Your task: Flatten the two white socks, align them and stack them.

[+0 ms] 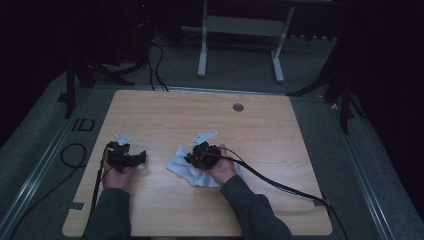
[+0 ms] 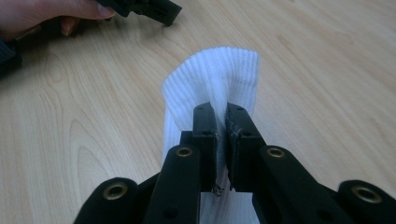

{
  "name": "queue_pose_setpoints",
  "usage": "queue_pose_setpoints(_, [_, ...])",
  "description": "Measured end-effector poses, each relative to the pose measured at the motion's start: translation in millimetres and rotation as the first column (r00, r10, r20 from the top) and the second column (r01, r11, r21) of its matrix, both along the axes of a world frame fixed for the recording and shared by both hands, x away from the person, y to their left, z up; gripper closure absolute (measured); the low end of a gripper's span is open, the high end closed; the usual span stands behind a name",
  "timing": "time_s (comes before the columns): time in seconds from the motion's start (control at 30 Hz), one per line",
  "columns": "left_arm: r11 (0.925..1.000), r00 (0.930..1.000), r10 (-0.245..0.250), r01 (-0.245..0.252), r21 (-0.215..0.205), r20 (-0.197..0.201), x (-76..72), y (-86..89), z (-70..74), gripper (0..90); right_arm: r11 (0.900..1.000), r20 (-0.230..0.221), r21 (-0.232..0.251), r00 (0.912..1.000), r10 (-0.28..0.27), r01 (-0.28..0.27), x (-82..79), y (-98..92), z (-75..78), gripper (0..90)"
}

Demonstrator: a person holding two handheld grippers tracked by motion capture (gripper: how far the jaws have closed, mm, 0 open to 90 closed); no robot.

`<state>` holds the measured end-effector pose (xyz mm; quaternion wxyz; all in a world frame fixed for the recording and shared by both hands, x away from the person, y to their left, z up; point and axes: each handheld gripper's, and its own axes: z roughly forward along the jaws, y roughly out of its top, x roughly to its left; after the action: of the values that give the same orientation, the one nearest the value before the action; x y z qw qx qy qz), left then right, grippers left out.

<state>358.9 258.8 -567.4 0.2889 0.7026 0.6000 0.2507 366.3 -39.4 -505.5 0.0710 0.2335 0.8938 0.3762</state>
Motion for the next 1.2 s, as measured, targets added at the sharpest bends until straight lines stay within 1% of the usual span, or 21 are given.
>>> queue_pose_setpoints(0.23, [1.0000, 1.0000, 0.000, 0.000, 0.000, 0.000, 0.0, 0.0, 0.0, 15.4, 1.000, -0.014, -0.005, 0.9999, -0.006, 0.006, 1.8, 4.6, -10.6, 83.0])
queue_pose_setpoints(0.57, [1.0000, 1.0000, 0.000, 0.000, 0.001, 0.000, 0.0, 0.0, 0.0, 15.4, 1.000, -0.028, -0.005, 0.9996, -0.007, 0.007, 3.6, 8.4, -19.2, 82.6])
queue_pose_setpoints(0.63, [1.0000, 1.0000, -0.001, 0.001, 0.000, 0.000, -0.1, -0.1, 0.0, 15.4, 1.000, -0.035, -0.006, 0.9994, -0.004, 0.003, 5.6, 8.6, -21.6, 78.7])
queue_pose_setpoints(0.7, [1.0000, 1.0000, -0.001, 0.001, 0.000, 0.000, -0.3, -0.3, 0.0, 15.4, 1.000, -0.030, 0.004, 0.9996, 0.002, -0.002, 5.9, 8.1, -21.2, 71.0])
queue_pose_setpoints(0.8, [1.0000, 1.0000, -0.001, 0.001, 0.000, 0.001, -0.4, -0.5, 0.0, 15.4, 1.000, -0.019, 0.018, 0.9998, 0.009, -0.008, 5.3, 6.5, -16.4, 66.2])
queue_pose_setpoints(0.87, [1.0000, 1.0000, 0.000, 0.000, 0.000, 0.003, -0.8, -1.0, -0.2, 15.4, 1.000, -0.009, 0.017, 0.9999, 0.007, -0.007, 5.2, 4.4, -11.6, 63.2])
queue_pose_setpoints(0.93, [1.0000, 1.0000, -0.002, 0.002, 0.000, 0.001, -1.4, -1.4, -0.1, 15.4, 1.000, 0.009, -0.004, 1.0000, -0.001, 0.001, 5.4, 1.4, -6.8, 60.4])
queue_pose_setpoints(1.0, [0.9999, 0.9999, -0.016, 0.016, -0.001, 0.001, -2.4, -2.2, -0.1, 15.4, 0.999, 0.034, -0.038, 0.9994, -0.010, 0.011, 5.3, -2.7, -1.8, 58.7])
queue_pose_setpoints(1.07, [0.9996, 0.9996, -0.027, 0.027, 0.000, 0.003, -3.9, -4.0, 0.2, 15.5, 0.996, 0.062, -0.085, 0.9981, -0.004, 0.009, 5.1, -7.6, 3.4, 56.8])
queue_pose_setpoints(1.1, [0.9995, 0.9995, -0.032, 0.032, -0.002, 0.005, -4.8, -4.9, 0.6, 18.1, 0.993, 0.078, -0.115, 0.9969, -0.002, 0.011, 4.8, -11.0, 7.3, 56.6])
queue_pose_setpoints(1.13, [0.9991, 0.9991, -0.043, 0.043, 0.001, 0.003, -6.2, -6.5, 2.1, 21.9, 0.991, 0.086, -0.129, 0.9963, -0.005, 0.016, 4.5, -13.0, 9.8, 56.8])
queue_pose_setpoints(1.17, [0.9987, 0.9987, -0.050, 0.050, 0.000, 0.001, -6.9, -7.9, 2.9, 27.6, 0.991, 0.094, -0.131, 0.9955, -0.006, 0.019, 4.7, -17.9, 13.8, 57.6])
queue_pose_setpoints(1.2, [0.9984, 0.9985, -0.056, 0.056, -0.003, 0.000, -7.6, -10.2, 4.1, 33.3, 0.991, 0.092, -0.129, 0.9958, -0.010, 0.022, 5.5, -21.4, 16.2, 57.6])
